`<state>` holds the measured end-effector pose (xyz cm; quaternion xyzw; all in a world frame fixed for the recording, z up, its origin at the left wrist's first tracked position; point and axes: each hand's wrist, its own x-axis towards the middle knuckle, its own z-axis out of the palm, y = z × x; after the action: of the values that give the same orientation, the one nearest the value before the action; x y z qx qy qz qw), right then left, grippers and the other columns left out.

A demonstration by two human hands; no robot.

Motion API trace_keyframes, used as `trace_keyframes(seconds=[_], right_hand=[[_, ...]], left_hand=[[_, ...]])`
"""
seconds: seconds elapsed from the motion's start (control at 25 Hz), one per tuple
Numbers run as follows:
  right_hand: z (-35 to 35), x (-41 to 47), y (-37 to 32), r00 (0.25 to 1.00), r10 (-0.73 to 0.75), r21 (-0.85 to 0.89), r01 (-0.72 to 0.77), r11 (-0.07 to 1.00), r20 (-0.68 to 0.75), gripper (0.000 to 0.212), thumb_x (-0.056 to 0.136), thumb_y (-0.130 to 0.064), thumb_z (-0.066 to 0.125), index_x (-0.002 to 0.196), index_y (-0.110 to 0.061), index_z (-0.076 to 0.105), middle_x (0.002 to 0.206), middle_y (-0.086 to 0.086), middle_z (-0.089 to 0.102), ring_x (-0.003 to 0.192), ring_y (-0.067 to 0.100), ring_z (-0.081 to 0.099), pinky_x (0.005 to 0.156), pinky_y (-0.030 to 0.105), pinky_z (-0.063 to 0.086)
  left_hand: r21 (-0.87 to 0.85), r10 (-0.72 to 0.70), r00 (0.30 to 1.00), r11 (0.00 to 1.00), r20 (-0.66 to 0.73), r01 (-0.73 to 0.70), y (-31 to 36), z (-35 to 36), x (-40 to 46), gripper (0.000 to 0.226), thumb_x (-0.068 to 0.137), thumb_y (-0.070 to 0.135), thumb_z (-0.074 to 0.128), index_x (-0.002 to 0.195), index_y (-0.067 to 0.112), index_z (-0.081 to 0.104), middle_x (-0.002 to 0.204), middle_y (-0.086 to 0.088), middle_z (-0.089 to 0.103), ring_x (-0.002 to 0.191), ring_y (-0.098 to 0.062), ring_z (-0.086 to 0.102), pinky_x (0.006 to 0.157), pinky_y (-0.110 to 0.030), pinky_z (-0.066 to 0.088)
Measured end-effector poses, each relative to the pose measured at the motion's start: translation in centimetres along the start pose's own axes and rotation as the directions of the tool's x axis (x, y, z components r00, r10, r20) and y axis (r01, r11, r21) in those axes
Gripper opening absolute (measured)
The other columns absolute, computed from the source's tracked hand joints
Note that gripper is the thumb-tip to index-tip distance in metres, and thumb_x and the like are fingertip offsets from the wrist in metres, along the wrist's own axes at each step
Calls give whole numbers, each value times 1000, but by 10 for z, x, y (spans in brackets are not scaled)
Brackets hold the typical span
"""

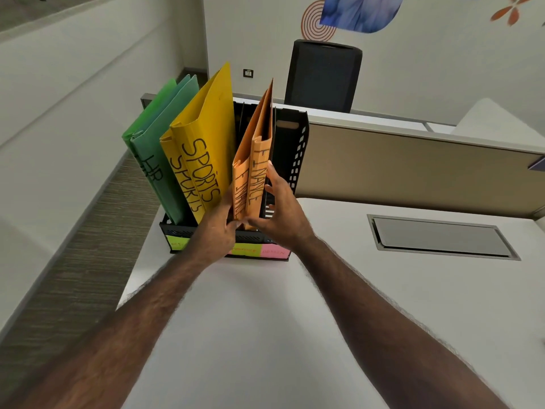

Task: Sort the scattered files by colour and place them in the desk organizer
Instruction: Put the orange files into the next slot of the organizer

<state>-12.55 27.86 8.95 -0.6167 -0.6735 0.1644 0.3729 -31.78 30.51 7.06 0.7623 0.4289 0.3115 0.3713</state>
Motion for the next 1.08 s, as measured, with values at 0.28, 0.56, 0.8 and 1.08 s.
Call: trace_keyframes(seconds=[0.28, 0.56, 0.8, 1.08], right_hand=[[-1, -36, -8, 997, 65, -46, -67, 997, -33, 121, 78, -51, 90, 168, -30, 13, 168, -3, 31, 150, 13, 37, 98, 7, 30], [-11, -102, -25, 984, 151, -110, -162, 981, -96, 108, 82, -45, 90, 167, -25, 26, 171, 0, 34, 155, 20, 35, 122, 51, 42], [-29, -181, -30, 952, 256, -132, -279, 951, -170, 104, 83, -55, 85, 166, -25, 30, 172, -3, 33, 157, 18, 33, 124, 42, 33], [-73, -284, -17, 901, 352, -148, -396, 906, -254, 103, 86, -59, 81, 167, -29, 26, 173, -7, 30, 159, 16, 30, 125, 48, 35]], left_hand=[[-82, -7, 988, 997, -155, -6, 2, 21, -41, 108, 99, 2, 67, 165, 49, -5, 170, 2, 37, 154, -12, 38, 113, -49, 51], [-11, 48, 977, 999, -207, -52, 17, 59, -94, 97, 96, 5, 72, 169, 27, 12, 172, 2, 29, 158, -13, 30, 123, -42, 40], [43, 62, 989, 997, -133, -57, 51, 85, -134, 82, 96, 12, 75, 165, 15, 31, 166, -5, 41, 153, -23, 40, 119, -33, 37], [65, 118, 993, 991, -5, -117, 103, 139, -184, 71, 97, 11, 73, 160, 15, 40, 163, -4, 47, 150, -24, 46, 116, -27, 34]])
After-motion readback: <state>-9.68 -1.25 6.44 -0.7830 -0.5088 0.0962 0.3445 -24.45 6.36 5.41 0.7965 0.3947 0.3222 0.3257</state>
